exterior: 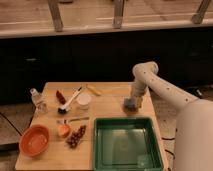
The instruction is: Place sponge in tray
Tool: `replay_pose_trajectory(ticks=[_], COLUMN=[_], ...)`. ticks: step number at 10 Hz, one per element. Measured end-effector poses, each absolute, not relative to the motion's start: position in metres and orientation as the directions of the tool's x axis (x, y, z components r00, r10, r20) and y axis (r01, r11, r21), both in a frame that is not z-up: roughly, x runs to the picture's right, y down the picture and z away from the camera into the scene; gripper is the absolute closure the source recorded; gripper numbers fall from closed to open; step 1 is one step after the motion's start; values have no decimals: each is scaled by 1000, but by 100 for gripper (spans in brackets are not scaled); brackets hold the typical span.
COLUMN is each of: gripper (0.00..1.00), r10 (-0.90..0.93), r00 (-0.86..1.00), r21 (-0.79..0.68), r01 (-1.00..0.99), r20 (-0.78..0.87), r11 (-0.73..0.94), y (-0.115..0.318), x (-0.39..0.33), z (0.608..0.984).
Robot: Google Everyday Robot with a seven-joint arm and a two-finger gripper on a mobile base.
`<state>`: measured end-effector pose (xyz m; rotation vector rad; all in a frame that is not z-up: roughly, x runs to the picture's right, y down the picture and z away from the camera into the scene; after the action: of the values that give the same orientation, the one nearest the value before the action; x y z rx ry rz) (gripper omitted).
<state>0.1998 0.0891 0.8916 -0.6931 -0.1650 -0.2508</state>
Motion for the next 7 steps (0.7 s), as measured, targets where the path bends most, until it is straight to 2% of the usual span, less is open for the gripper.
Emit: replay_pose_trajectory(ticks=[7], gripper=[97], r10=[-227], r00=[945], r21=[-612], r01=[327], r20=[238], r11=[720], y=[95], x=[195], z=[862])
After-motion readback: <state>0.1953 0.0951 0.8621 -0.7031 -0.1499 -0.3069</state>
